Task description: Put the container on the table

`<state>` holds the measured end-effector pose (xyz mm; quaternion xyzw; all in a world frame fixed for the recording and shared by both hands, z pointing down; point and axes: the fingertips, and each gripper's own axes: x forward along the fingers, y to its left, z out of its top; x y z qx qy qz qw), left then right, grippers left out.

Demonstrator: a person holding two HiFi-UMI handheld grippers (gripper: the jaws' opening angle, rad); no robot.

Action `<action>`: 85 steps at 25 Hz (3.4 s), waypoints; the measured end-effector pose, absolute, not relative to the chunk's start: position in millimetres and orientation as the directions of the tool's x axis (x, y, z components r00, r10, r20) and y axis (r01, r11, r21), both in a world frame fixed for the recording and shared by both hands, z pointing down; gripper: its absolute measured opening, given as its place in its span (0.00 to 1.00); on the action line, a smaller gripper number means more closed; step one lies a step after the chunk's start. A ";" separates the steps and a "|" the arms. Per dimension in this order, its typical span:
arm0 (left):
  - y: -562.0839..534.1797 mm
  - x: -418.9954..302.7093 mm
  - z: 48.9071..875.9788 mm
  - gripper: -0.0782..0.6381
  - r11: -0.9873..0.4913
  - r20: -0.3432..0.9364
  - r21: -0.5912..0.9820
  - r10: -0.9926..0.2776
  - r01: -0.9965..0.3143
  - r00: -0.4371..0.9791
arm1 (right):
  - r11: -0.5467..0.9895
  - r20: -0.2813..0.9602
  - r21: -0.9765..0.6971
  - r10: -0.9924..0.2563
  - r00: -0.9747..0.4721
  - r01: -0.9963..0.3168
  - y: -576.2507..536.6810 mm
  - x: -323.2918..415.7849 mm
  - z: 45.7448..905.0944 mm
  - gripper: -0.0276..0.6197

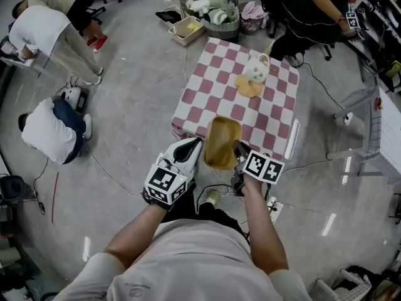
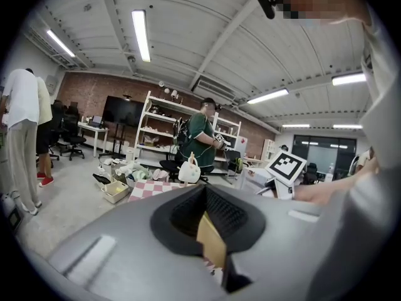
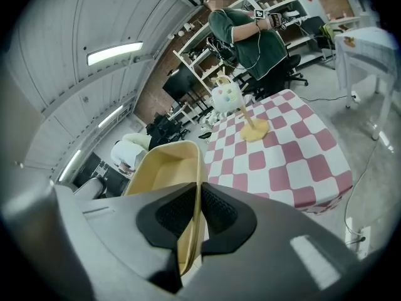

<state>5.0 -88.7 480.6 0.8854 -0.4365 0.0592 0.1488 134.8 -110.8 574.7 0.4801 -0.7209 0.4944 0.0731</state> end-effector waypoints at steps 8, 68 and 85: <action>-153.5 -18.3 513.4 0.12 -0.628 0.270 0.234 -0.692 -0.742 0.670 | -0.052 0.632 -0.608 -0.635 -0.443 -0.792 -162.6 109.8 611.6 0.09; -253.7 -26.4 609.2 0.12 -0.638 0.377 0.341 -0.581 -0.691 0.722 | 0.004 0.668 -0.424 -0.674 -0.316 -0.905 -251.1 98.5 704.8 0.12; -210.5 7.7 514.3 0.12 -0.637 0.290 0.321 -0.638 -0.701 0.713 | 0.247 0.445 -0.389 -0.793 -0.416 -0.887 -230.0 94.2 532.7 0.06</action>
